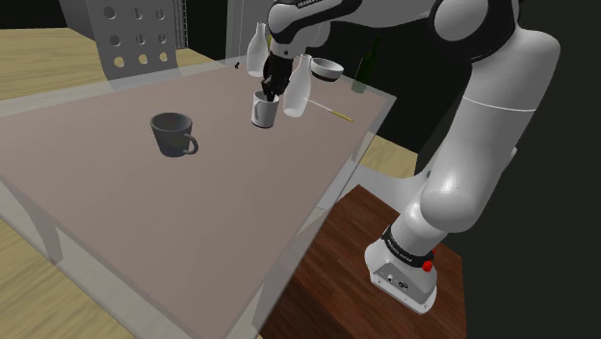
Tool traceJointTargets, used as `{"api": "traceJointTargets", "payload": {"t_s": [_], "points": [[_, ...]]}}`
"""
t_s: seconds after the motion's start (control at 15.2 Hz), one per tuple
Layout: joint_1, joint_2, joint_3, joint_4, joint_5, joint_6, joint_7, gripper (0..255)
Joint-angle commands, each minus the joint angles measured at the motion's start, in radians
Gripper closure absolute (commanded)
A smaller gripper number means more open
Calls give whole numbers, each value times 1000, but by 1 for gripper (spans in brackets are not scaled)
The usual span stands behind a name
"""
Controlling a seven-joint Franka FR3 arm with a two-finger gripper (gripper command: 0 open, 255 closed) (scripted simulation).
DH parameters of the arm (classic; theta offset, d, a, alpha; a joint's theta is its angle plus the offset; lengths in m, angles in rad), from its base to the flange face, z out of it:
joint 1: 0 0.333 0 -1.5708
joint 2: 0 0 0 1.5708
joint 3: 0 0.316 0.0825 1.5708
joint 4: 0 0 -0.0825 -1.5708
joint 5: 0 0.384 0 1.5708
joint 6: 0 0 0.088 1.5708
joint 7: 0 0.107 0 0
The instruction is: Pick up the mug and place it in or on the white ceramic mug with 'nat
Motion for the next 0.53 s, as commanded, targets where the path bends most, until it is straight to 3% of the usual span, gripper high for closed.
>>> {"api": "traceJointTargets", "payload": {"t_s": [0.0, 0.46], "points": [[-1, -5, -1, 20, -2, -26, 1, 255], [-1, -33, -3, 79, -9, -111, 11, 255]]}}
